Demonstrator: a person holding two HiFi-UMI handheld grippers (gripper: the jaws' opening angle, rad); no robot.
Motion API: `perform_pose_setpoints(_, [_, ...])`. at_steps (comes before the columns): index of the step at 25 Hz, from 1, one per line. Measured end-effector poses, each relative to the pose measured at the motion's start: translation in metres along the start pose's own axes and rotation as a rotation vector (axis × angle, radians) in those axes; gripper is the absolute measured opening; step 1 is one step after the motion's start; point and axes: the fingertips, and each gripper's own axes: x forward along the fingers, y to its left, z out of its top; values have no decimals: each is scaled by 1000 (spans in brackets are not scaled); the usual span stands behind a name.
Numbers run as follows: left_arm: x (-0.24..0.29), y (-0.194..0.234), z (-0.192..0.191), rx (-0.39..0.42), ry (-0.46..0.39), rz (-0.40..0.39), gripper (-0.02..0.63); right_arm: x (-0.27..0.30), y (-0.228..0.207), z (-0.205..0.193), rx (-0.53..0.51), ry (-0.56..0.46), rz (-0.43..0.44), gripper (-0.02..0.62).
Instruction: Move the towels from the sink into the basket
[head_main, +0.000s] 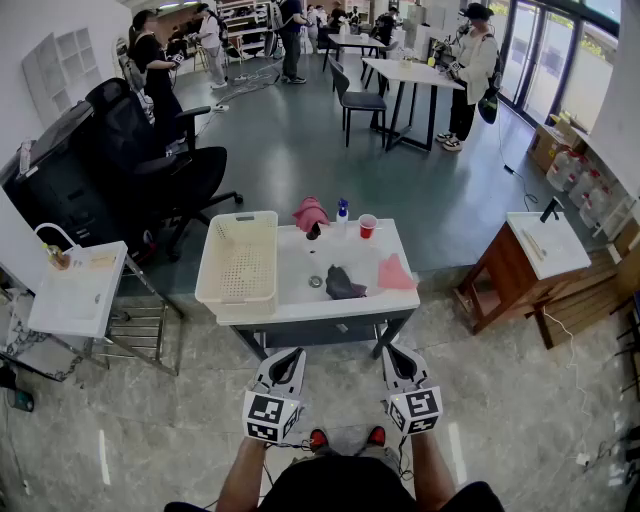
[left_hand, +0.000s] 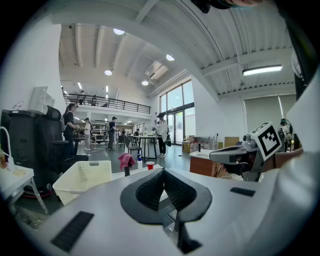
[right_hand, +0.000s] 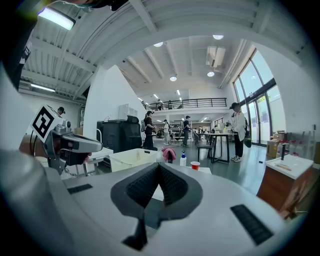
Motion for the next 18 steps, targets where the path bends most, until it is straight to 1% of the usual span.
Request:
perform_pose_setpoints(10, [0,9,-1,-2,-6,0,8,9,13,4,25,-6,36,31])
perform_pose_setpoints(18, [-5,25,6,-3,-24,14,8,24,25,11,14,-6,52,31])
